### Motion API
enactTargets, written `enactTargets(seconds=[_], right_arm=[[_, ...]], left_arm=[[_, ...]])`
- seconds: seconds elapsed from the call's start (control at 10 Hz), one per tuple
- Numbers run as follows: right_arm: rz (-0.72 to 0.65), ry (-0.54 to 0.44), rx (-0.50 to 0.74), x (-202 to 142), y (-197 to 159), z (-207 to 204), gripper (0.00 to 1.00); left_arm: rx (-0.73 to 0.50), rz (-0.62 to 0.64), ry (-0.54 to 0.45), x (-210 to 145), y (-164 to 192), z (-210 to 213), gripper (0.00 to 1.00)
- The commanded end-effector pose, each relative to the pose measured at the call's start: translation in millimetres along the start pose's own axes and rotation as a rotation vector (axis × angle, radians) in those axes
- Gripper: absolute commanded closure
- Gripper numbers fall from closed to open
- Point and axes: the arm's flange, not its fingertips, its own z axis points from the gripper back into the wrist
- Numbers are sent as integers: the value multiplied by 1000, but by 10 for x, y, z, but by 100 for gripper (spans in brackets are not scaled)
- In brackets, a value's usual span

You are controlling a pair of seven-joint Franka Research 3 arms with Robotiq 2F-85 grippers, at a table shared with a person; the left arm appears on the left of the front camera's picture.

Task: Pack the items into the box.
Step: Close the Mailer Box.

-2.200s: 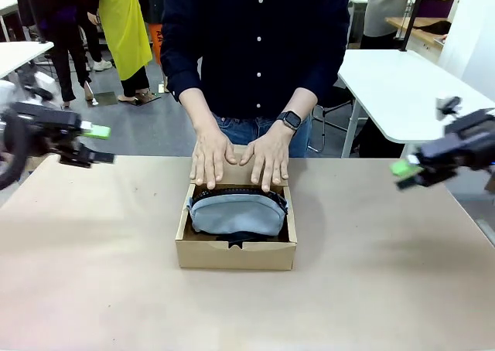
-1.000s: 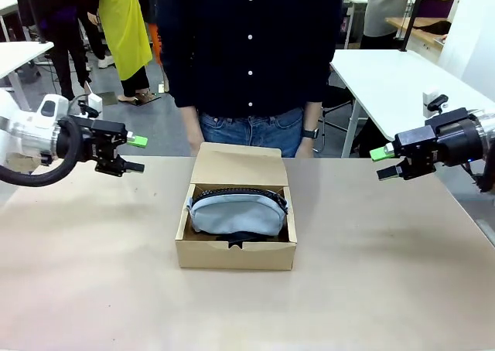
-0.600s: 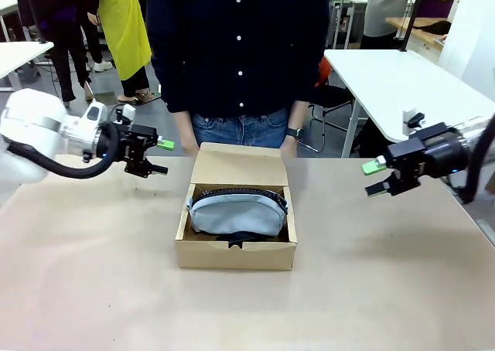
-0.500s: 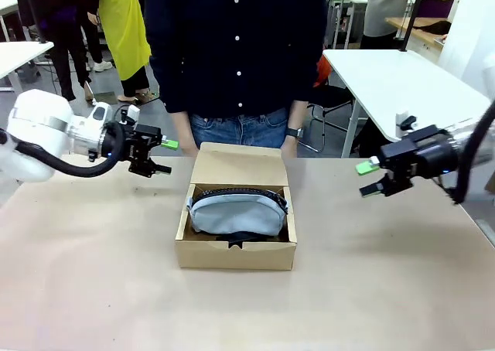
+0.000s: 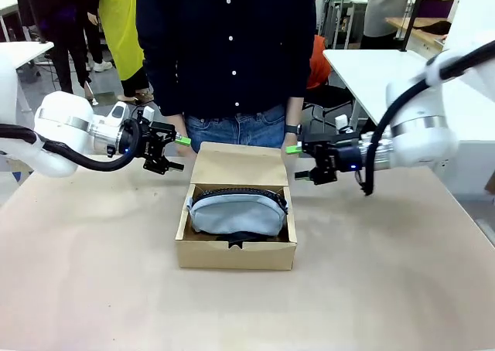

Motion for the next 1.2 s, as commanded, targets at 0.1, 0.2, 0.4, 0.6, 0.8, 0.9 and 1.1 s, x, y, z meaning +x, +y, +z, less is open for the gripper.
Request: enactTargets(seconds=[0.1, 0.2, 0.4, 0.6, 0.8, 0.9, 1.1], right_arm=[[-31, 3, -11, 216, -195, -328, 0], [-41, 38, 27, 183, -205, -413, 0], [-59, 53, 43, 166, -243, -486, 0], [-55, 73, 85, 152, -234, -444, 0], [-51, 97, 143, 132, -182, -370, 0], [-28, 107, 180, 98, -97, -285, 0], [23, 110, 207, 23, 40, -179, 0]], left_arm=[[13, 19, 32, 69, -6, -139, 0], [8, 12, 42, 60, -5, -176, 0], [1, 7, 57, 42, 13, -250, 0], [-13, -6, 80, 14, 22, -294, 0], [-29, -55, 99, -52, -28, -299, 0], [-48, -112, 124, -131, -103, -310, 0], [-94, -196, 163, -273, -246, -334, 0]])
